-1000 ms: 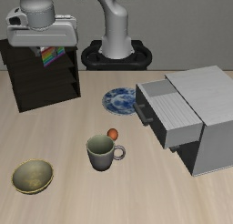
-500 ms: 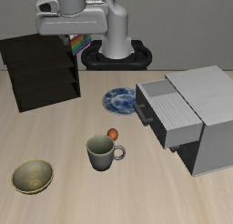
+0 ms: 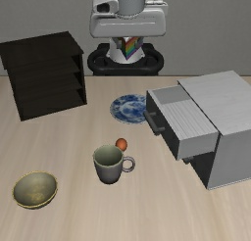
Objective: Pick up the cake and place it on the top of the cabinet
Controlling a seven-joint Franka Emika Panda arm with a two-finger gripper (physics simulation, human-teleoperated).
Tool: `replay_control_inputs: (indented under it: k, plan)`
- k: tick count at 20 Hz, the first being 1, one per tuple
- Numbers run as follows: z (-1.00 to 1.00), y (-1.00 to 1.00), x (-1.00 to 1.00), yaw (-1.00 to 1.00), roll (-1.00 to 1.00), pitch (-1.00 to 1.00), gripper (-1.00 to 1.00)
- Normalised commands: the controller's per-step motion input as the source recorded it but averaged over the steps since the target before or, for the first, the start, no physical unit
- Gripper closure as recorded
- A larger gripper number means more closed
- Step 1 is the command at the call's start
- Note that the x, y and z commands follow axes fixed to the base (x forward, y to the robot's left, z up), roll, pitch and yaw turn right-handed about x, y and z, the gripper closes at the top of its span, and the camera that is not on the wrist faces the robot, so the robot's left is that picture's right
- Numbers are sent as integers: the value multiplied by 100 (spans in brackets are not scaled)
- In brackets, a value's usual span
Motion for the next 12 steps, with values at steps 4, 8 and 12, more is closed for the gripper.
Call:
replay_control_inputs:
  k: [4,8,12]
  plan:
    - [0,100,0,0,0,0,100]
    - [0,100,0,0,0,0,100]
    - [0,100,0,0,0,0,100]
